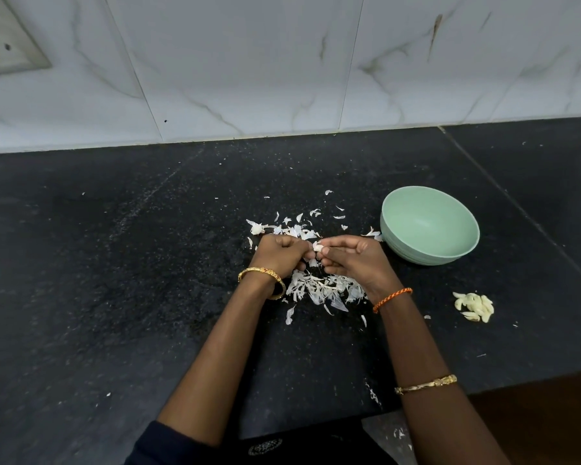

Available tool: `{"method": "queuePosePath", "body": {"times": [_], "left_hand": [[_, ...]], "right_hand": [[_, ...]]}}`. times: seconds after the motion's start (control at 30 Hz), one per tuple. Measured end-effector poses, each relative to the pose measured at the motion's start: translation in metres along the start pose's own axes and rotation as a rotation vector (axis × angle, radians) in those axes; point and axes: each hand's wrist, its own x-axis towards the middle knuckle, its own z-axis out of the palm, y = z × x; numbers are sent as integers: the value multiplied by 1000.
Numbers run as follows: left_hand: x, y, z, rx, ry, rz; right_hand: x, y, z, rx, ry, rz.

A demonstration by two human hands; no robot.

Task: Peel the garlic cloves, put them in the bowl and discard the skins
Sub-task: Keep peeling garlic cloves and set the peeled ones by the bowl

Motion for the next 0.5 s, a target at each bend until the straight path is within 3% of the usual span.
{"method": "queuePosePath", "body": {"times": [0.2, 0.37, 0.5], "left_hand": [[-9, -9, 6, -68, 58, 83], [-18, -9, 27, -458, 228, -113], [-20, 2, 34, -713, 244, -241]], "right_hand": [[-7, 4, 0, -57, 23, -80], [-14, 12, 17, 92, 172, -131], [-16, 12, 30, 370, 237, -99]]}}
